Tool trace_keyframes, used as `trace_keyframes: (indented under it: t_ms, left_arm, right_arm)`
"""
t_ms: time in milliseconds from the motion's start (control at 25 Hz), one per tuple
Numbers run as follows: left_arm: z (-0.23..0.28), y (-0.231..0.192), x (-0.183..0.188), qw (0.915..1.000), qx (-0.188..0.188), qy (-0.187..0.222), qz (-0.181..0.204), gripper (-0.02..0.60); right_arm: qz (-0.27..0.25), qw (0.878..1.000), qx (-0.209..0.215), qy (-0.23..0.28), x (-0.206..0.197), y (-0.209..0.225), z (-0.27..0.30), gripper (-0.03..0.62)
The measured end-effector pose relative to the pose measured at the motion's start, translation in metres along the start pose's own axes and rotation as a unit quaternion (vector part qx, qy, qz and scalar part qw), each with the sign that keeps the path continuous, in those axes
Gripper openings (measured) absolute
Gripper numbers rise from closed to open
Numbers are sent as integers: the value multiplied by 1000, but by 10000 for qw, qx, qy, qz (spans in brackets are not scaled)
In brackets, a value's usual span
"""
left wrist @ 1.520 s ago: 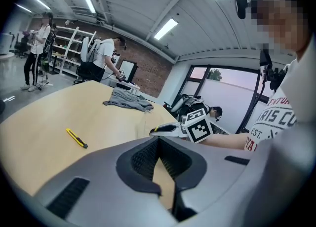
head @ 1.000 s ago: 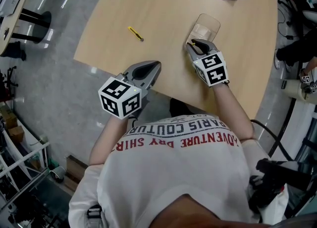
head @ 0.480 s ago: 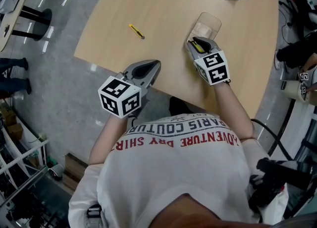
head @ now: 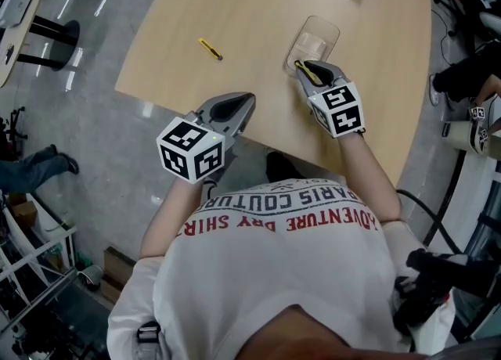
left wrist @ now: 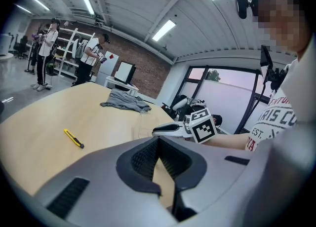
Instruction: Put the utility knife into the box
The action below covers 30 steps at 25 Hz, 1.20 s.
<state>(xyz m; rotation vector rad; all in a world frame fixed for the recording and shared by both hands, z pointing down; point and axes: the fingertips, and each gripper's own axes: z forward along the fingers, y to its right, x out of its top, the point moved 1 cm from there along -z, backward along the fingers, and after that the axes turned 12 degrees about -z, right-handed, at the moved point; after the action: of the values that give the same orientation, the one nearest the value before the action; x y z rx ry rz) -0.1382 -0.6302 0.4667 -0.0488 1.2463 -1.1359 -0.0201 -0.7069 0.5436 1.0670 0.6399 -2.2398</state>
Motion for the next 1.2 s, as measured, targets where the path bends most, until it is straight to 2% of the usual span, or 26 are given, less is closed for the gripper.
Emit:
trace_keyframes:
  t_ms: [160, 280, 520, 800, 960, 1200]
  left_arm:
    - [2, 15, -6, 9998, -104, 7, 140, 2]
    - [-26, 46, -9, 9993, -235, 43, 284, 2]
    - [-71, 104, -32, 9960, -524, 194, 698, 2]
    - [-126, 153, -78, 9923, -820, 338, 865, 2]
    - [-148, 179, -100, 9905, -912, 355, 965, 2]
    - [-166, 214, -144, 9907, -906, 317, 961, 2]
  right_arm:
    - [104, 9996, 105, 246, 6, -13, -24, 58]
    - [126, 9988, 224, 410, 26, -46, -71, 57]
    - [216, 9961, 252, 814, 39, -107, -158, 4]
    - [454, 9939, 230, 983, 23, -189, -244, 2]
    - [734, 9909, 302, 1089, 21, -217, -281, 2]
    - [757, 9909, 314, 1071, 0, -254, -329, 2]
